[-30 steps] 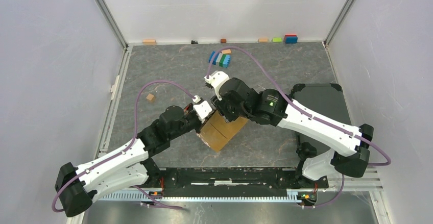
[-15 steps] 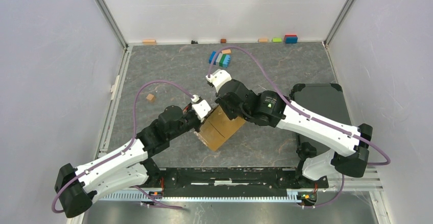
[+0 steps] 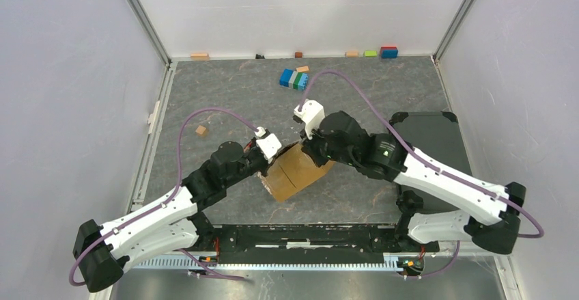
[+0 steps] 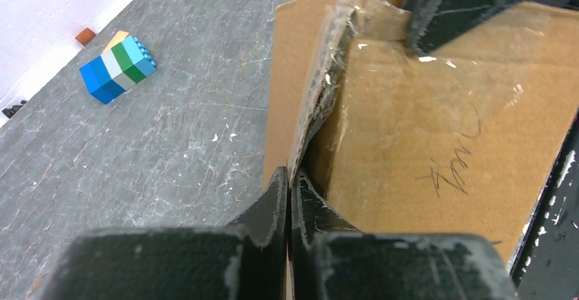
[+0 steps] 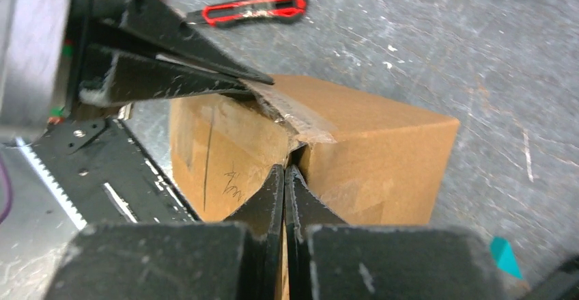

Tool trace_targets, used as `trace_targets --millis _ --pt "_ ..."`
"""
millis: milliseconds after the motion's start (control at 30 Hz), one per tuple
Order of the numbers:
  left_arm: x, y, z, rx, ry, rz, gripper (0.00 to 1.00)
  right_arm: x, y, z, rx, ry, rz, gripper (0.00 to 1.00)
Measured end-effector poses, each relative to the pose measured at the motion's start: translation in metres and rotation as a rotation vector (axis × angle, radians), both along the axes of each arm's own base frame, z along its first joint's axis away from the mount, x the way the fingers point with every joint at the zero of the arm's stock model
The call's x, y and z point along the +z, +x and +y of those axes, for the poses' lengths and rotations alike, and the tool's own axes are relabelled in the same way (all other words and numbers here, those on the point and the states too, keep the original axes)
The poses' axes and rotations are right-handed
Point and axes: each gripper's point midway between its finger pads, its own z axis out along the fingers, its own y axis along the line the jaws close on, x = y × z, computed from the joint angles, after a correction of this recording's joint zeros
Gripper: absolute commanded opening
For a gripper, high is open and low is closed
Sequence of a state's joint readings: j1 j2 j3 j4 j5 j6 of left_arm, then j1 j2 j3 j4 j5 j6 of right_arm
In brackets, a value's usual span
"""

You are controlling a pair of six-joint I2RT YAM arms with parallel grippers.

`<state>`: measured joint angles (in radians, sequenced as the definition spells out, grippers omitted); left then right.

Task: Unpack the express box
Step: Open the express box at the center of the board.

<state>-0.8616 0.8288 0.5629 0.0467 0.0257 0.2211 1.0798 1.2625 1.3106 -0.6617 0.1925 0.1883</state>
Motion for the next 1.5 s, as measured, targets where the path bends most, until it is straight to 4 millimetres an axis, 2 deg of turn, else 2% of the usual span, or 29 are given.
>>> trace_targets --millis 300,600,800,1133,1500 --pt "0.003 -0.001 0.000 0.007 -0.022 0.010 0.02 0.002 -0.027 0.004 0.159 0.215 -0.031 0.00" --pt "0.002 -0.001 -0.001 0.008 -0.032 0.026 0.02 0.003 -0.035 0.006 0.221 0.309 -0.093 0.00" --pt "0.003 0.001 -0.006 0.004 -0.041 0.044 0.02 0.004 -0.038 0.003 0.247 0.310 -0.136 0.00" --pt "0.003 0.000 -0.008 -0.003 -0.046 0.067 0.02 0.002 -0.054 0.011 0.347 0.267 -0.193 0.00" --pt "0.002 -0.002 -0.010 0.006 -0.074 0.110 0.02 0.003 -0.059 0.011 0.350 0.246 -0.187 0.00"
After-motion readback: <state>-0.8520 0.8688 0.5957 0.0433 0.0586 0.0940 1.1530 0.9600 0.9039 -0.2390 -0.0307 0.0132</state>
